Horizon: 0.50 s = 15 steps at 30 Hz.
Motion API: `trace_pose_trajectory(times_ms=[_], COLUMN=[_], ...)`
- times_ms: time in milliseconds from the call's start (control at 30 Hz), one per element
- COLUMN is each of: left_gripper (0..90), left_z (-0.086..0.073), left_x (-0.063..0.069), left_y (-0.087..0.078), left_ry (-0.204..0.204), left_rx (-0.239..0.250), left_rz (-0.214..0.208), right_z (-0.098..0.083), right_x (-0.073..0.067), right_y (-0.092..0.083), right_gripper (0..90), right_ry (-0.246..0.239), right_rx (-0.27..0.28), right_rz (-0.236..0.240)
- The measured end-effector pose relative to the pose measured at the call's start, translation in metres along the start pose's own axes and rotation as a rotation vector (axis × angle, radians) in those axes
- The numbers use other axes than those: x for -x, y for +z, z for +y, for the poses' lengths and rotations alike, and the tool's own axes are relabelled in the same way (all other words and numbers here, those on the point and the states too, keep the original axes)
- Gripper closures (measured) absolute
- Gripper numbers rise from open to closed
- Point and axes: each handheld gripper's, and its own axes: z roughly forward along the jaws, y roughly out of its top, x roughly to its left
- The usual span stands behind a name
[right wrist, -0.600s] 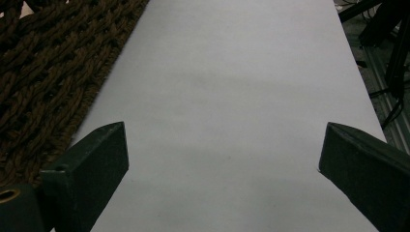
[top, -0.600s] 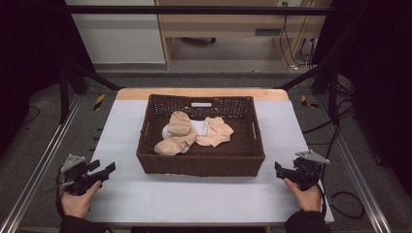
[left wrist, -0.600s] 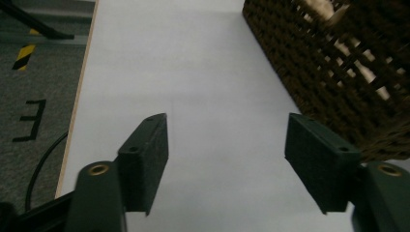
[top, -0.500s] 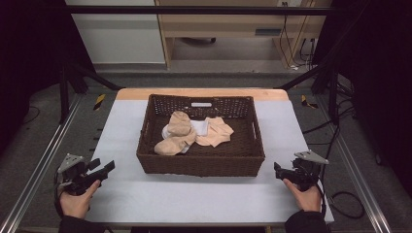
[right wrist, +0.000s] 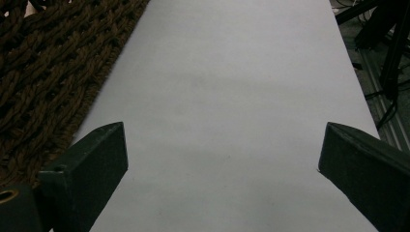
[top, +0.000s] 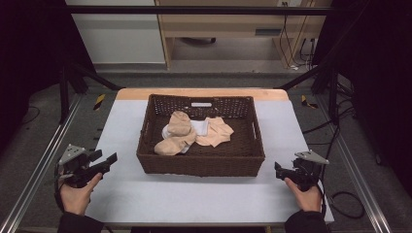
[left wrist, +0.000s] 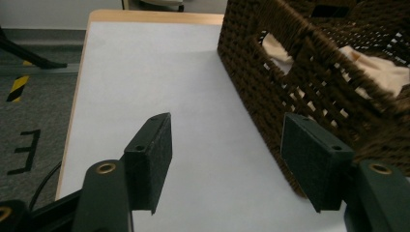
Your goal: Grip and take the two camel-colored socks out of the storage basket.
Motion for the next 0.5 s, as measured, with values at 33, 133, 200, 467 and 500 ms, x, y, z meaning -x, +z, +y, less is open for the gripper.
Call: trace_pose_trajectory(times_ms=[33,133,200,467,500], left_gripper=[37.3,38.4,39.1,40.1,39.9], left_z=[0.003,0.018,0.025,0.049,0.049], left_x=[0.001,0.006,0.010,0.031,0.031], left_y=[0.000,-0.001,-0.001,0.006,0.006], left_ry=[-0.002,0.005,0.012,0.040,0.040], left_rx=[0.006,0.030,0.041,0.069,0.069], left_rz=[0.002,-0.006,-0.011,-0.033,-0.033], right_z=[0.000,0.000,0.000,0.001,0.001], right_x=[0.000,0.000,0.000,0.000,0.000], right_y=[0.000,0.000,0.000,-0.001,-0.002], right_gripper=[3.7,3.7,3.9,3.8,3.8], right_ry=[0.002,0.008,0.007,0.008,0.007], right_rx=[0.002,0.000,-0.003,0.007,0.008], right_rz=[-0.001,-0.001,0.000,0.004,0.006])
